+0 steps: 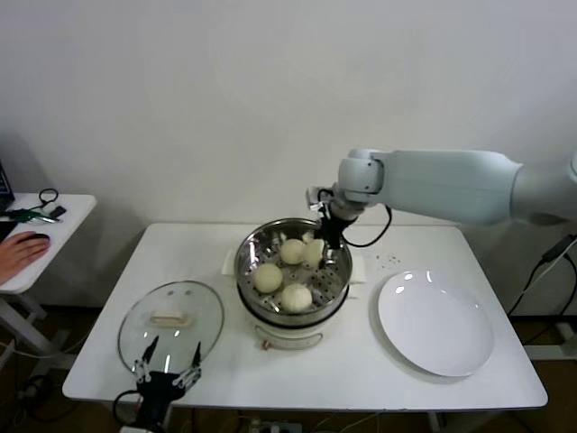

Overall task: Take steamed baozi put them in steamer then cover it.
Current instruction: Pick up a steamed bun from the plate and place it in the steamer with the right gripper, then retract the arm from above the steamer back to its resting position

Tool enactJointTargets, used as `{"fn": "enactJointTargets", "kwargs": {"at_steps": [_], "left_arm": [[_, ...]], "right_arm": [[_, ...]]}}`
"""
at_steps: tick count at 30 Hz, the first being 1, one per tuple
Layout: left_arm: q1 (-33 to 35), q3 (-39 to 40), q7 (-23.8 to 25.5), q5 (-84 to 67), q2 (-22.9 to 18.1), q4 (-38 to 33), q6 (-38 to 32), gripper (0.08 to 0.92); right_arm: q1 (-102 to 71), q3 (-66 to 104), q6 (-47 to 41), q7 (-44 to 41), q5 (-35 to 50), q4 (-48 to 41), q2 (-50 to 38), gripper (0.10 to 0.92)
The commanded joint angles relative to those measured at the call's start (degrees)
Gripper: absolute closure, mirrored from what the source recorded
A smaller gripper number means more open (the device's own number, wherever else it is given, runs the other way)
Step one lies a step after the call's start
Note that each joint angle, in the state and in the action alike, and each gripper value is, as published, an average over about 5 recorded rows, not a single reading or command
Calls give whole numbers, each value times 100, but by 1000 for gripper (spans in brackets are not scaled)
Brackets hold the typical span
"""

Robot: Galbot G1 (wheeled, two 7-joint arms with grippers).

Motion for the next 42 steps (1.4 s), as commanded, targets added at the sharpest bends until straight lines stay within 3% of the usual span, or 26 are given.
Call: {"fn": "enactJointTargets", "kwargs": {"at_steps": [1, 14, 20, 29, 36, 42], "left_arm": [[4, -26, 0, -28, 26, 25, 7, 177], [-14, -31, -5, -5, 64, 61, 9, 177], [-14, -46, -12, -3, 90, 91, 1, 177], [-18, -32, -29, 15, 84, 97, 4, 177], [-69, -78, -97, 95, 95, 117, -22, 177], [-101, -138, -133, 158, 107, 85, -18, 177]], "right_arm": [[-288, -218, -174, 122, -260, -70, 203, 304], [-442, -117, -177, 132, -340, -259, 333, 298], [-402, -81, -175, 108, -202, -198, 256, 214], [-149, 137, -32, -111, -93, -116, -18, 202], [132, 613, 689, -367, -42, -120, -664, 203], [433, 540, 1577, 46, -49, 558, -1579, 203]]}}
